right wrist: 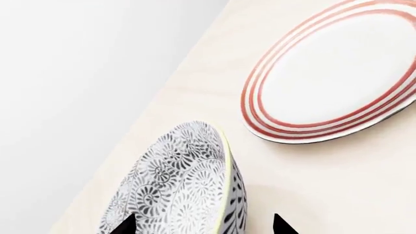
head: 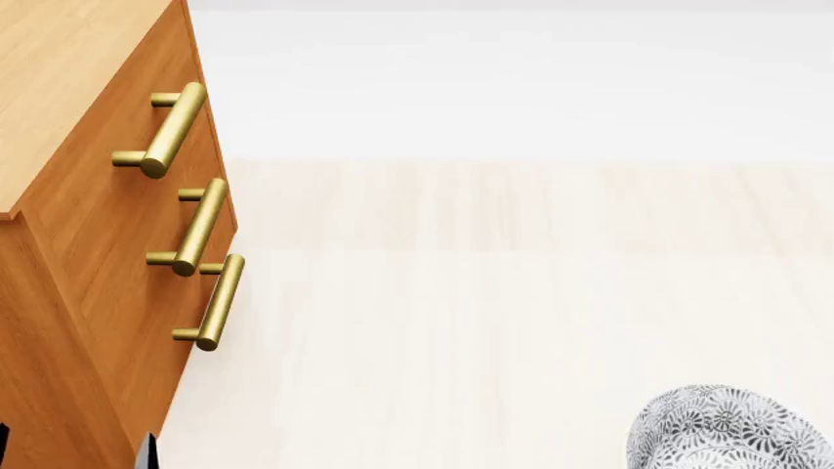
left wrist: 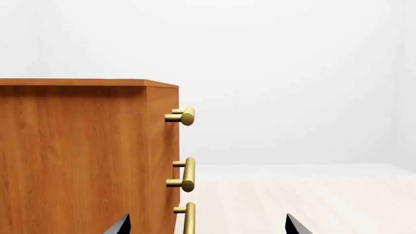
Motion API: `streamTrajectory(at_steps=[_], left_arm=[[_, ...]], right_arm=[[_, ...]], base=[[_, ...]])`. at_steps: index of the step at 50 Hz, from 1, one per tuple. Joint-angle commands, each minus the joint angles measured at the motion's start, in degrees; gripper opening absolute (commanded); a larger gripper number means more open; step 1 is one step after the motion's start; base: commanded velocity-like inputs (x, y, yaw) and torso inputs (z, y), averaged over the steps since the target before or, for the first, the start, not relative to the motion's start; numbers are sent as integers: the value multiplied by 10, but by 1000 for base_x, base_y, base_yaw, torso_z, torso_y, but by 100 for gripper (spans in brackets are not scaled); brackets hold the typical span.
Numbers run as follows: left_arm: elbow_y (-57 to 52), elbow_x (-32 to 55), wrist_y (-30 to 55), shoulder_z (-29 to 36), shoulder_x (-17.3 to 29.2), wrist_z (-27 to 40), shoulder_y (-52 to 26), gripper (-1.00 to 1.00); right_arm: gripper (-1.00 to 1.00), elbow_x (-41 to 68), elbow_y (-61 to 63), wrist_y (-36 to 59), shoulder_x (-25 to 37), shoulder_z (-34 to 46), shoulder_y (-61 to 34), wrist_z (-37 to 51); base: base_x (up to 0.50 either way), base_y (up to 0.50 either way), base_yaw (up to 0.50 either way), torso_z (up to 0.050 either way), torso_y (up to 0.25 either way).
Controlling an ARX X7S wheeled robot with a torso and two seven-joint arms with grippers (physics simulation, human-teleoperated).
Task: Put the bowl on top of the cabinet.
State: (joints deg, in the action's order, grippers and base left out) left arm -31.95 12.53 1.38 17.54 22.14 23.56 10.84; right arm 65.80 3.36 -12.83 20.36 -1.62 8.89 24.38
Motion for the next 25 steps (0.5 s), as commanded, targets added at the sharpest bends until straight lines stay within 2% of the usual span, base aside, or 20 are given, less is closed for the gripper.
streamTrajectory(at_steps=[1, 25], left_arm=[[-2, 0, 0, 1, 2, 2, 0, 100], [8, -3, -1, 9, 2, 3, -5, 100]], right_arm=[[100, 6, -22, 8, -1, 5, -13, -5], [100, 20, -51, 20, 6, 11, -27, -24]], base=[[0, 0, 0, 0, 0], [0, 0, 0, 0, 0]])
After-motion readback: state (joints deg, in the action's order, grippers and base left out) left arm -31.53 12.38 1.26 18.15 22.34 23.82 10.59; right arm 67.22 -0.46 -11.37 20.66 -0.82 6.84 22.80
